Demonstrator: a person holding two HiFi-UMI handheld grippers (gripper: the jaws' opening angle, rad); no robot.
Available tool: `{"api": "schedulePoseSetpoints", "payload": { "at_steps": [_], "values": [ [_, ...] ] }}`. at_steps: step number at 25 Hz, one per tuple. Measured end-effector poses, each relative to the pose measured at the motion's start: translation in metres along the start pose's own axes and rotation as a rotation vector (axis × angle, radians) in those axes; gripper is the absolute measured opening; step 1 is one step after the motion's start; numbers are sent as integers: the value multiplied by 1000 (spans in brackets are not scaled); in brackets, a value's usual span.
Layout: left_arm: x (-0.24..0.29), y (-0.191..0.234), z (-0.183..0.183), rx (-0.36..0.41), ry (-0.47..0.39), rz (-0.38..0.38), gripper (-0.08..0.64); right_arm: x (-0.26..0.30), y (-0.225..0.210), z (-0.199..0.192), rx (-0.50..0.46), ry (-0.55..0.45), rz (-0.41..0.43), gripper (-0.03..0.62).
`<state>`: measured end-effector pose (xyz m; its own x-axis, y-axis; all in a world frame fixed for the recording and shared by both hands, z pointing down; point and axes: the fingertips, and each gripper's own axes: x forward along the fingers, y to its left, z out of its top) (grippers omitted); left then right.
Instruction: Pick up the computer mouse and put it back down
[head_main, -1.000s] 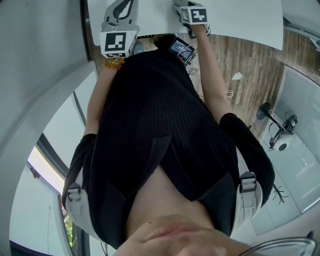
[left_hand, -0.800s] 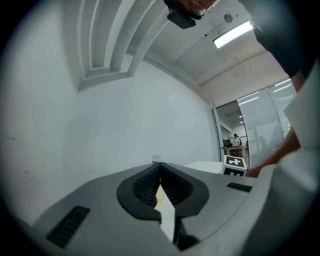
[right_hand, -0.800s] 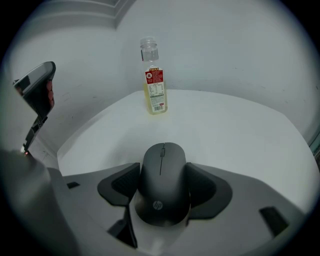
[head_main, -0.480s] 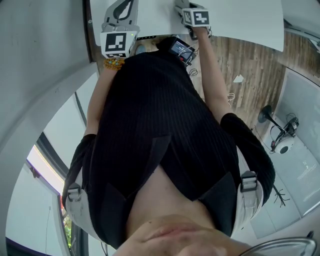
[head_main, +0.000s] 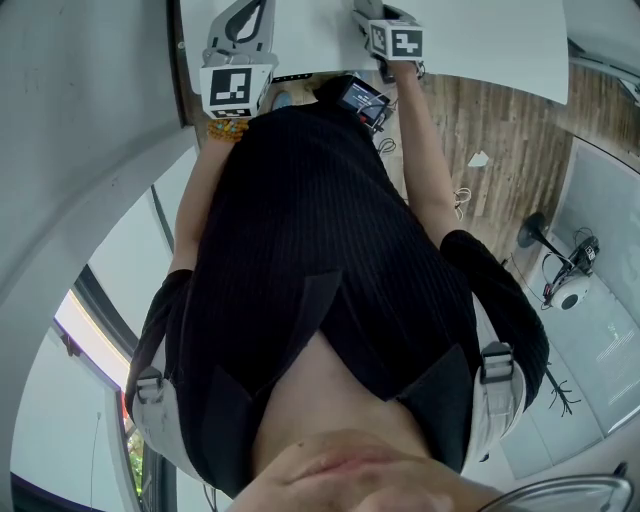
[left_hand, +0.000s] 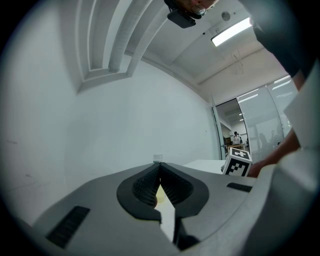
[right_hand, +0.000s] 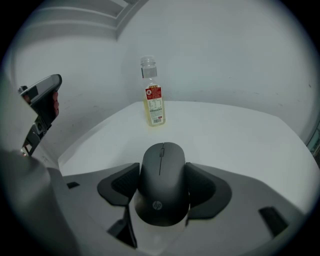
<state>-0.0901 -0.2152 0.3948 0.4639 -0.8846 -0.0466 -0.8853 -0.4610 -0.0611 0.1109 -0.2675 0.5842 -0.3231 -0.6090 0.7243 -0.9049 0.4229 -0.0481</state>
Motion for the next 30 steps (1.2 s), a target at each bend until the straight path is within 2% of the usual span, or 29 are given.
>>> {"api": "schedulePoseSetpoints", "payload": {
  "at_steps": [4,10,20,26,30],
  "values": [
    [0,0,0,-2,1,-3,14,-13,4,18,14,-75,0,277],
    [0,-4,-3,6,13,-11,14,-39,15,49,104,-221,53,276],
    [7,-8,-1,19,9,-28,14,-107,41,113,57,-520,71,276],
    [16,-15,11,36,-27,-69,14,-133,60,127,0,-685,70,276],
    [22,-25,27,27,-54,-87,14,-163,61,137,-44,-787,27,276]
  ]
}}
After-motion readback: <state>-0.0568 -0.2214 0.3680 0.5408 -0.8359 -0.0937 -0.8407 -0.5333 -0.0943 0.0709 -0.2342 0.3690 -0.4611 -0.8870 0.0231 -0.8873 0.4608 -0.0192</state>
